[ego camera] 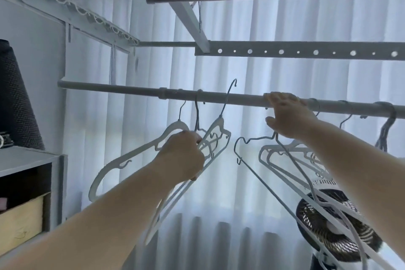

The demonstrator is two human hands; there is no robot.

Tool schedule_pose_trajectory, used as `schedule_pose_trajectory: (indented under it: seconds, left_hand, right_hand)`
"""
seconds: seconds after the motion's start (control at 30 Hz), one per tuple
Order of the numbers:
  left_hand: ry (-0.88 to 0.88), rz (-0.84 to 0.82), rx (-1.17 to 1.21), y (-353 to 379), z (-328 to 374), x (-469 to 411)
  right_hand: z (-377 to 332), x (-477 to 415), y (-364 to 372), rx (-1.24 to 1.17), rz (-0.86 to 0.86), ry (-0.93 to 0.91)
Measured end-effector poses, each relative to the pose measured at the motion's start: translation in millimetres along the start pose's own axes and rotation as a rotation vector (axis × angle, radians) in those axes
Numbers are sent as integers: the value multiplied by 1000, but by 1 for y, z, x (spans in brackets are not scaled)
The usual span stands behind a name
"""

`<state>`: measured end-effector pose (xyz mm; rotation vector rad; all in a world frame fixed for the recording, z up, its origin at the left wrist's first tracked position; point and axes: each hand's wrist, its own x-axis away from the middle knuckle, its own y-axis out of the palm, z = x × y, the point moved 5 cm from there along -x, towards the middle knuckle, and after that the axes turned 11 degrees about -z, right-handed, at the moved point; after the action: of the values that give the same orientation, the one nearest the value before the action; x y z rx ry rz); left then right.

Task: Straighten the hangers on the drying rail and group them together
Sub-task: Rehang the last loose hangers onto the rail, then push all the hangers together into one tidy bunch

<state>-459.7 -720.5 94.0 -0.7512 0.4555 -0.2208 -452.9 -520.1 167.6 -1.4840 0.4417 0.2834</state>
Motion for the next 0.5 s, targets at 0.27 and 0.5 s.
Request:
schedule_pose_trajectory:
  seconds: [0.27,0.5]
  left_hand:
    - [30,-47,372,5,2,-32]
    - [-35,-117,458,19,-6,-41]
  right_hand:
    - [-5,0,-3,43,-25,24]
    - [-9,0,-6,47,-15,11]
